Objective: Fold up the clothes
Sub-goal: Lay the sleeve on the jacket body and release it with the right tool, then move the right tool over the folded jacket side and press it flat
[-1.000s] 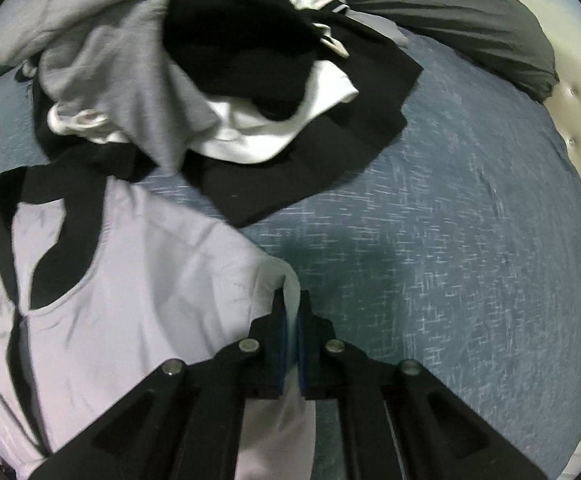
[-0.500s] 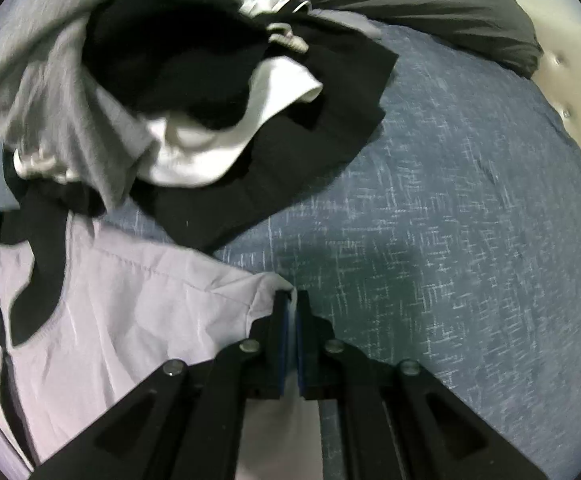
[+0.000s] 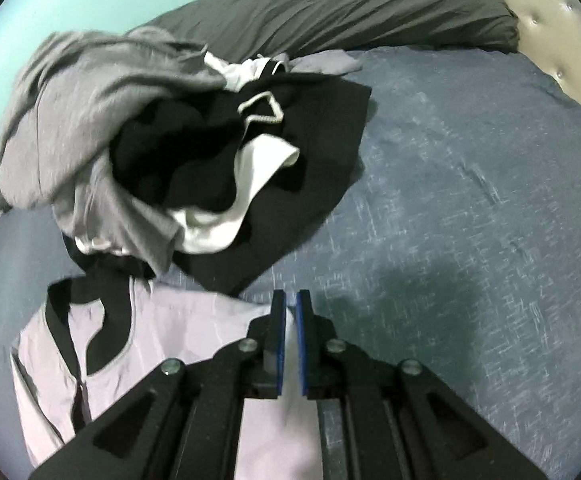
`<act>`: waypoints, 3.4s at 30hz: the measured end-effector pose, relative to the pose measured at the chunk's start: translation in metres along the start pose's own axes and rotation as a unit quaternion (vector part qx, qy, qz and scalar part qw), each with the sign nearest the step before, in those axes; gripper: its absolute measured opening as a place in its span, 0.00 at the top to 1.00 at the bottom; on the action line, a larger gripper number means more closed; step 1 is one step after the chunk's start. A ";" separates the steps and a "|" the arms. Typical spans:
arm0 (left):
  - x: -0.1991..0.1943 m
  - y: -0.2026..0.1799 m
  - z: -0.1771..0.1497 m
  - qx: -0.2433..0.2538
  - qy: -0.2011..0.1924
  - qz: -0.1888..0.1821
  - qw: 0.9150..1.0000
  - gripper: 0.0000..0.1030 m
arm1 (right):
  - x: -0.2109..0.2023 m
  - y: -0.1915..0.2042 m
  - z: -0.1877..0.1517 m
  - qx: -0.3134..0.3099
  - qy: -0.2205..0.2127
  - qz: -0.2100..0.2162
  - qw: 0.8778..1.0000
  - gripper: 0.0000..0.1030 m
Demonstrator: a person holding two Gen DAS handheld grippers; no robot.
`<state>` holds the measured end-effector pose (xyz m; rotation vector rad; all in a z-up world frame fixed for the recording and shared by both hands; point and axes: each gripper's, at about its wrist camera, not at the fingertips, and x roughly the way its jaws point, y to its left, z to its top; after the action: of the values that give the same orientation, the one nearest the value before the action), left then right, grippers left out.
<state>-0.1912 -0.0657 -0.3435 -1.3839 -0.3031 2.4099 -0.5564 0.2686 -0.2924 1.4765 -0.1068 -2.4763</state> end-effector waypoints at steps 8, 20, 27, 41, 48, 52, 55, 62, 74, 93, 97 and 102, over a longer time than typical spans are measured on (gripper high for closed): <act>0.001 0.001 0.002 -0.003 0.002 -0.002 1.000 0.46 | 0.025 0.011 -0.012 -0.032 0.010 -0.065 0.997 0.82; 0.004 0.001 0.003 -0.005 0.005 -0.004 1.000 0.46 | -0.059 -0.032 -0.042 -0.004 -0.059 0.009 0.998 0.82; 0.004 0.000 0.004 -0.005 0.004 -0.002 1.000 0.46 | -0.102 -0.050 -0.147 -0.068 -0.011 0.062 0.996 0.79; 0.010 -0.001 0.007 -0.008 0.001 -0.003 1.000 0.46 | -0.087 -0.027 -0.207 -0.144 0.036 0.006 0.989 0.76; 0.010 -0.002 0.007 -0.004 0.002 -0.003 1.000 0.45 | -0.084 -0.054 -0.205 -0.096 0.021 0.031 0.995 0.97; 0.012 -0.003 0.007 -0.001 0.002 -0.002 1.000 0.45 | -0.081 -0.067 -0.206 -0.074 0.020 0.045 0.996 0.97; 0.013 -0.003 0.009 0.001 0.002 -0.001 1.000 0.45 | -0.083 -0.068 -0.207 -0.072 0.019 0.054 0.996 0.97; 0.013 -0.004 0.010 -0.001 0.003 -0.002 1.000 0.45 | -0.106 -0.084 -0.205 -0.035 -0.002 0.047 0.998 0.81; -0.006 -0.008 0.012 -0.012 0.001 -0.010 1.000 0.44 | -0.120 0.019 -0.215 -0.087 0.011 0.127 0.988 0.81; -0.050 -0.014 0.006 -0.015 0.022 0.012 1.000 0.44 | -0.130 0.100 -0.292 -0.209 0.076 0.117 0.968 0.81; -0.058 -0.022 0.000 -0.009 0.024 0.015 1.000 0.44 | -0.131 0.106 -0.291 -0.189 0.077 0.137 0.969 0.81; -0.056 -0.039 -0.006 0.009 0.028 0.010 1.000 0.44 | -0.125 0.121 -0.291 -0.182 0.094 0.153 0.967 0.81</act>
<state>-0.1530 -0.0522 -0.2890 -1.4516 -0.2548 2.3789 -0.2234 0.2030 -0.3024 1.4047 0.1389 -1.9750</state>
